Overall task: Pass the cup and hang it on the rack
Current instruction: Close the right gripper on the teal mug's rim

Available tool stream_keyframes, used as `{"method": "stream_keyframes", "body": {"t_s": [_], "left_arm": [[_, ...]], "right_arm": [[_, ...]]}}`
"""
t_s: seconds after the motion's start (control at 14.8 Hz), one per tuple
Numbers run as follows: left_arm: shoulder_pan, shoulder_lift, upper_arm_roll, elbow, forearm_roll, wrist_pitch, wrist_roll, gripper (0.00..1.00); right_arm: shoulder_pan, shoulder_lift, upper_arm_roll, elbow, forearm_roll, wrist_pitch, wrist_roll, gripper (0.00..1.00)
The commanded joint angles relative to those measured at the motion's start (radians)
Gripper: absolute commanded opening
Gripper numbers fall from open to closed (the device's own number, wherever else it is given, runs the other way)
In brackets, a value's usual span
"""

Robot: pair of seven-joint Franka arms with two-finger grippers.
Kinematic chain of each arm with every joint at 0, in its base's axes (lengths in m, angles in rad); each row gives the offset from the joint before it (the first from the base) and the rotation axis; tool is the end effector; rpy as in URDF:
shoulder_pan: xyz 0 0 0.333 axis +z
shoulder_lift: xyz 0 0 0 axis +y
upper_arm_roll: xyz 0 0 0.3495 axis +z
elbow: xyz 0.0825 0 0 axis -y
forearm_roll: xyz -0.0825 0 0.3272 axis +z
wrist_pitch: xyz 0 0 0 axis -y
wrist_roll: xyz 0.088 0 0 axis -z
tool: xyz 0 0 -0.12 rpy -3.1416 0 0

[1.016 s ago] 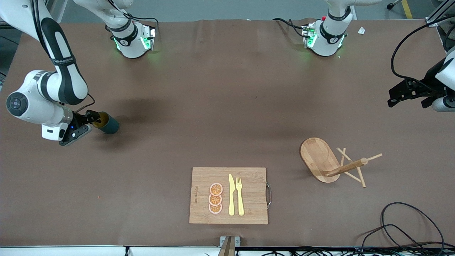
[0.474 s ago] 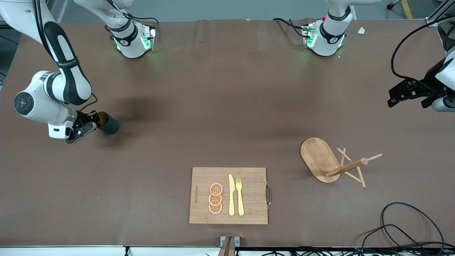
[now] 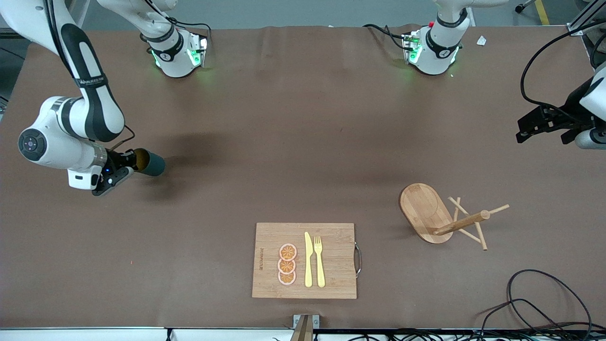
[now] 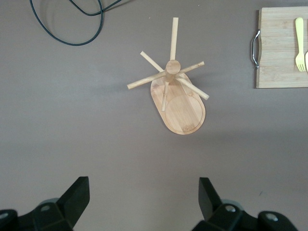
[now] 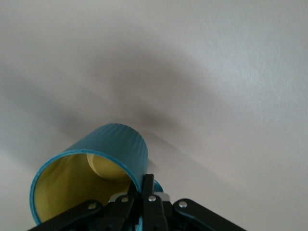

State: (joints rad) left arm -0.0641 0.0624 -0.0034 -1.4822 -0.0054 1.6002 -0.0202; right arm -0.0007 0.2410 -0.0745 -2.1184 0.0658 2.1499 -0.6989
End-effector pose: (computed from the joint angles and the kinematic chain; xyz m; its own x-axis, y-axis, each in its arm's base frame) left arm 0.5224 -0.0359 0.6528 0.9974 -0.0470 0.0554 -0.0474 -0.9989 0.0067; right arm 0.5128 -0.0339 0.3434 0.8209 0.5536 -0.1404 0.5339 -0.8311 -0.1554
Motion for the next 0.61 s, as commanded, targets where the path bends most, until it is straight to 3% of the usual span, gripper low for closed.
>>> {"method": "stream_keyframes", "body": {"t_s": [0.0, 0.2, 0.41, 0.54], "left_arm": [[0.000, 0.013, 0.000, 0.023, 0.005, -0.003, -0.007, 1.00], [0.000, 0.014, 0.000, 0.023, 0.005, -0.003, -0.007, 1.00], [0.000, 0.014, 0.000, 0.023, 0.005, -0.003, -0.007, 1.00], [0.000, 0.014, 0.000, 0.023, 0.005, -0.003, -0.007, 1.00]], "right_arm": [[0.100, -0.061, 0.005, 0.001, 0.011, -0.044, 0.221, 0.00], [0.235, -0.063, 0.007, 0.027, 0.067, -0.041, 0.479, 0.00], [0.399, -0.043, 0.007, 0.109, 0.071, -0.041, 0.798, 0.00], [0.505, 0.027, 0.007, 0.193, 0.071, -0.033, 1.006, 0.00]]}}
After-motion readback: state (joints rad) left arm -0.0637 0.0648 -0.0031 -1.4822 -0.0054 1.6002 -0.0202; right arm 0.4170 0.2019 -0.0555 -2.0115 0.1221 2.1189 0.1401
